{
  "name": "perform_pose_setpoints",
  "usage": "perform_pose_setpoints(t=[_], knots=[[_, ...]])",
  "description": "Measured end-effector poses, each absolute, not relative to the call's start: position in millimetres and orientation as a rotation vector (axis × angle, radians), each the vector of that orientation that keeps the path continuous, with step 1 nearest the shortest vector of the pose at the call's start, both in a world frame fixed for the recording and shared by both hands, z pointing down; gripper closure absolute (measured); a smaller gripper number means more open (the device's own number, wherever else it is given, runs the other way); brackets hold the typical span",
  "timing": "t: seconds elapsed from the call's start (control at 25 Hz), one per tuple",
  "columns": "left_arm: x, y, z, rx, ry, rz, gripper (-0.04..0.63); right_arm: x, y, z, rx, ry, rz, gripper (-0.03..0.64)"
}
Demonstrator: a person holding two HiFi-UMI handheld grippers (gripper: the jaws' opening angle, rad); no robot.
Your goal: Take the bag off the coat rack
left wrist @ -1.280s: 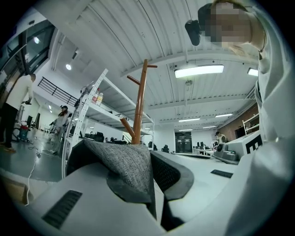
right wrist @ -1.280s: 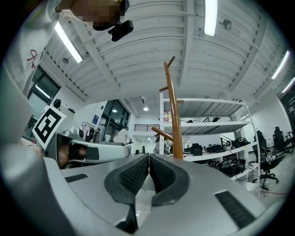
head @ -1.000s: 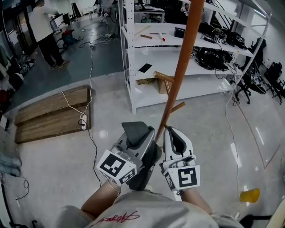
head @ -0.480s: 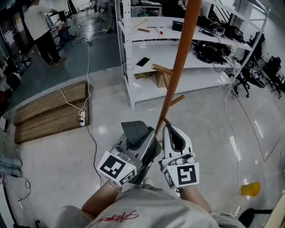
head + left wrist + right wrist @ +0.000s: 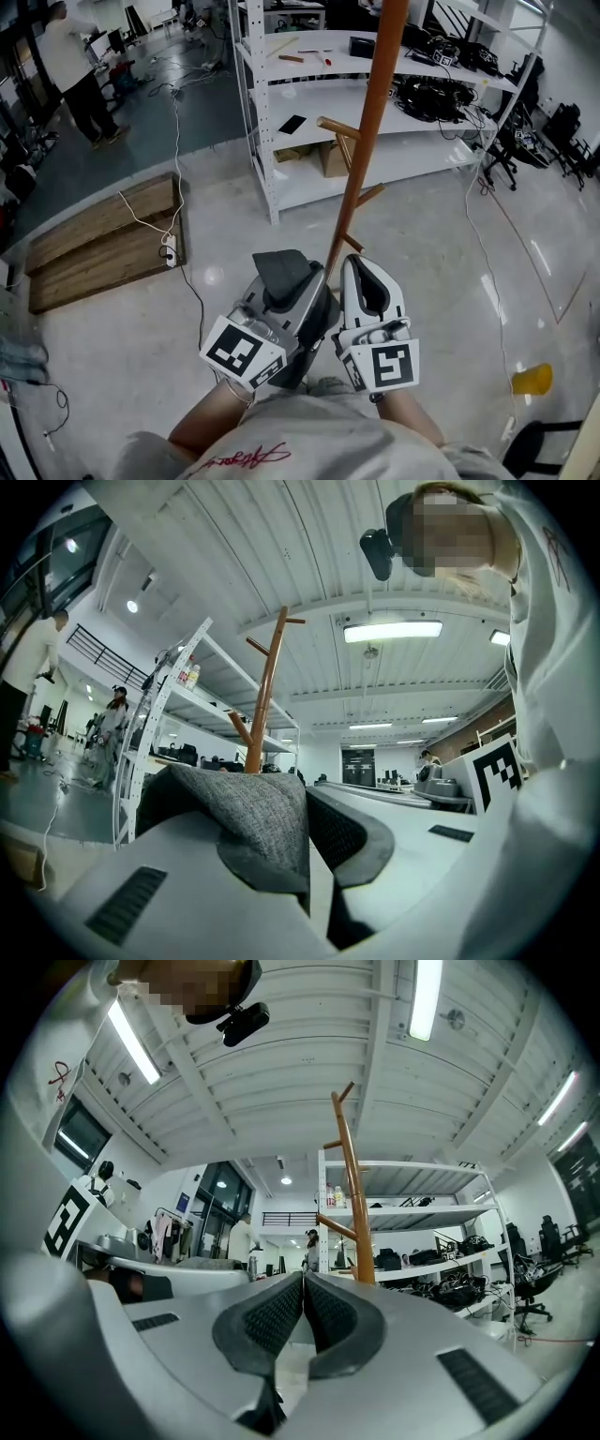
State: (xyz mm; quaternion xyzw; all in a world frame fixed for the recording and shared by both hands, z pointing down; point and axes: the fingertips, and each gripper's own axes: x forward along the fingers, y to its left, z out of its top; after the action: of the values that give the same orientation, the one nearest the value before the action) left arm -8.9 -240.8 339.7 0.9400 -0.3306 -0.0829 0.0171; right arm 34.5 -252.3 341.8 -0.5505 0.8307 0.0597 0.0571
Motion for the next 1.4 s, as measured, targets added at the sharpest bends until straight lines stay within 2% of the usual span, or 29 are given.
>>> perform_pose_setpoints(t=[0.76,1.4], knots=[[14.7,-133.1,326.6,2.897,-1.167,-0.287,0.565,60.7,-131.4,333.5,-1.564,2.595,0.201,0.598],[23.0,-66.6,329.1,2.907,-1.066,-0.274,0.565,63.5,-79.7,328.6,-1.657,2.523,0.185,0.600]])
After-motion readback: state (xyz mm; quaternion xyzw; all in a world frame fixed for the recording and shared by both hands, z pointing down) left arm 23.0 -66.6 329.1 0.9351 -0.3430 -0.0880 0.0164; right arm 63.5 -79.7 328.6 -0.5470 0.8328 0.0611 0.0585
